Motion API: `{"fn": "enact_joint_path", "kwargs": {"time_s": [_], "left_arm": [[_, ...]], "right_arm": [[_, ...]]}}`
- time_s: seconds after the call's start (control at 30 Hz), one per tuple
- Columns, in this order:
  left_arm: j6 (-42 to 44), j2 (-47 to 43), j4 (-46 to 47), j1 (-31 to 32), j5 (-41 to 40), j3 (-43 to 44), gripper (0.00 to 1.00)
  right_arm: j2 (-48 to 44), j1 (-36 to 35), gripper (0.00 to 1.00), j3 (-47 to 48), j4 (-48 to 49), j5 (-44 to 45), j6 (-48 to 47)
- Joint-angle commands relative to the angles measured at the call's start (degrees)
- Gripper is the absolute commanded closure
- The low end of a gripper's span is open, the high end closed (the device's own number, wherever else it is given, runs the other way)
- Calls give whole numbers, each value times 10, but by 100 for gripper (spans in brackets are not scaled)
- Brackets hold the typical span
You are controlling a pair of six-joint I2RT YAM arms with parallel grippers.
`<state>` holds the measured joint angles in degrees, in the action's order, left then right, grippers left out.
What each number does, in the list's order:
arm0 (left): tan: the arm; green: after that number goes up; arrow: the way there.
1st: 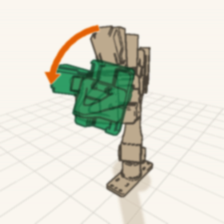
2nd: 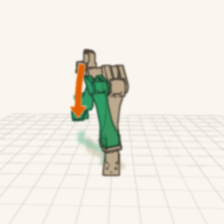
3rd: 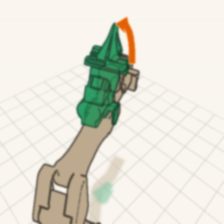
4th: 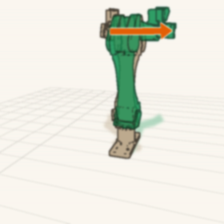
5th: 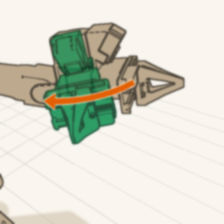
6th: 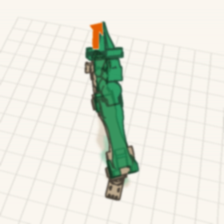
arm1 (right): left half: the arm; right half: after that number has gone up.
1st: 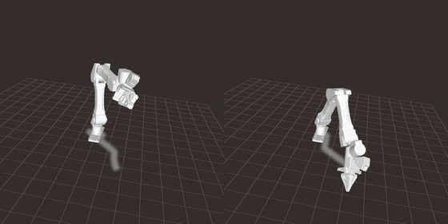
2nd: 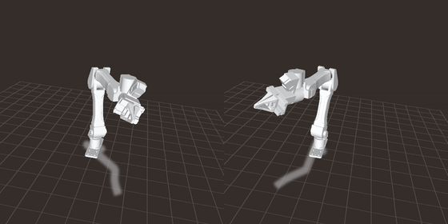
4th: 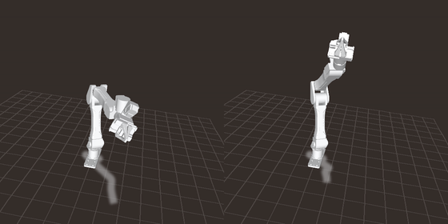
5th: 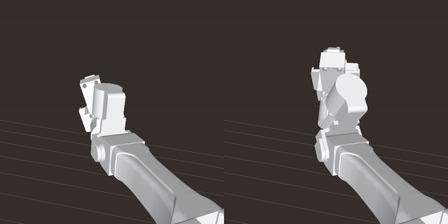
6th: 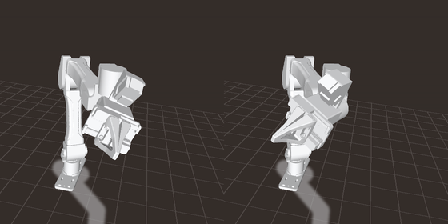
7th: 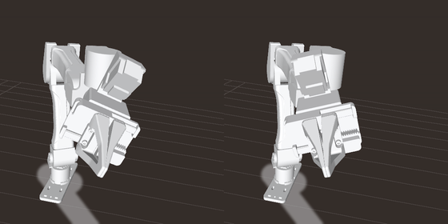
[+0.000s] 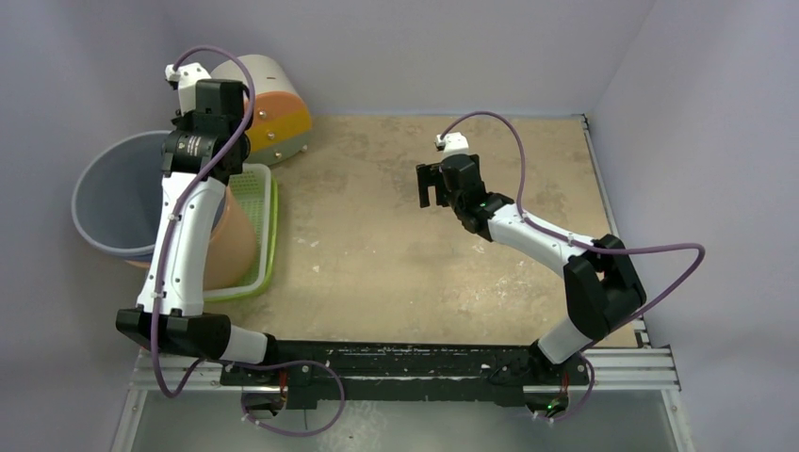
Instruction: Turn the large container upside down
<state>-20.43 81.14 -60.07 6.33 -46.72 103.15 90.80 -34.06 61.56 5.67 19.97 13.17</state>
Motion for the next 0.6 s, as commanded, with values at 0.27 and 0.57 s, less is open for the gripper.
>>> {"fn": "enact_joint_path", "kwargs": {"time_s": [0.27, 0.57], "left_arm": [[43, -46, 72, -2, -17, -51, 75], [40, -63, 79, -2, 4, -59, 80]], "right_arm": [[6, 2, 0, 26, 4, -5, -3], [12, 2, 0, 31, 3, -9, -3]]}}
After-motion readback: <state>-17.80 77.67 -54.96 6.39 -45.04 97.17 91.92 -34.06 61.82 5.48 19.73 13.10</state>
